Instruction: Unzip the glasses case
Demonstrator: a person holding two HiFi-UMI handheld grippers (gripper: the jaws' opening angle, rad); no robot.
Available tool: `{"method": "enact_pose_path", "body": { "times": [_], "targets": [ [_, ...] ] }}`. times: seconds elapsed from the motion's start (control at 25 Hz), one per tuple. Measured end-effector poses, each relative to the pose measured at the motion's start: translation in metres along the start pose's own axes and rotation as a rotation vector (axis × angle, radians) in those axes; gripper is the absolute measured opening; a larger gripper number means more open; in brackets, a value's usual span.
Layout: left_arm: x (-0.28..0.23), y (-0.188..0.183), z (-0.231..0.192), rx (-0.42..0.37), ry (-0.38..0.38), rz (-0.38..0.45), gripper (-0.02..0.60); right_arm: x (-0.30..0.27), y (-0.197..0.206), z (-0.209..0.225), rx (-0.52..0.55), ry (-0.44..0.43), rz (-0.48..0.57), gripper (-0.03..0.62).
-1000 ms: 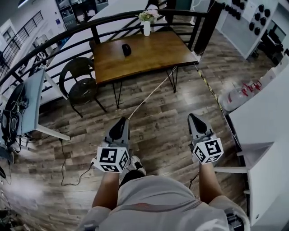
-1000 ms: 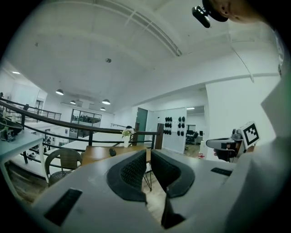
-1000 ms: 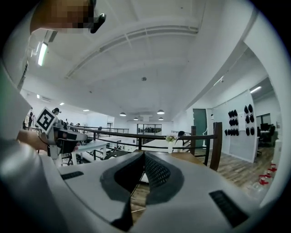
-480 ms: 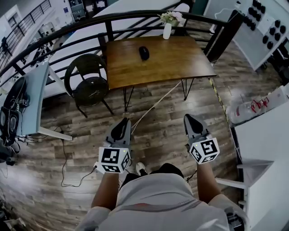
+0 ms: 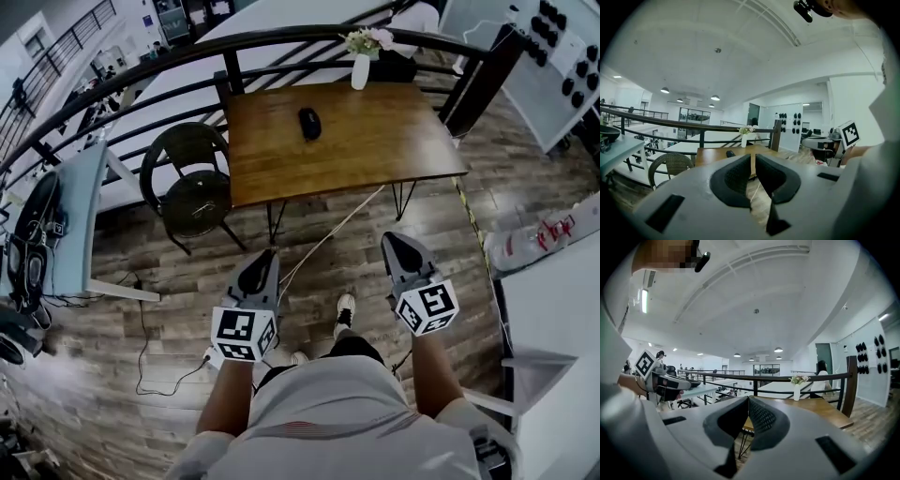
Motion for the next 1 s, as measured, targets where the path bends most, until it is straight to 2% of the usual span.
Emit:
{"method": "enact_pose_path", "body": {
  "times": [0.36, 0.6, 1.0],
  "targets": [
    [-0.114, -0.046, 0.001, -0.053, -0.052, -0.016, 0.038, -0.071, -0.024, 0.109, -0.048, -0.056, 0.033, 0.054],
    [-0.189, -0.059, 0.011, -0.012, -0.074, -0.025, 0.038, -0.107, -0.027, 0.189, -0.079, -0.082, 0.014, 0.054],
    [-0.266, -0.061, -0.013, 0.014, -0.097, -0.068, 0.038, -0.168, -0.024, 0.247, -0.105, -0.096, -0.029, 0.054]
  ]
}}
Point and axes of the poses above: the fingertips, and each gripper's own axes: x backward along the fingers, z to its right, y out of its underside, the point moved 6 cm from there along x, backward along the fingers, and after that the axes turned 7 degrees about -x, right-handed, at the moved point
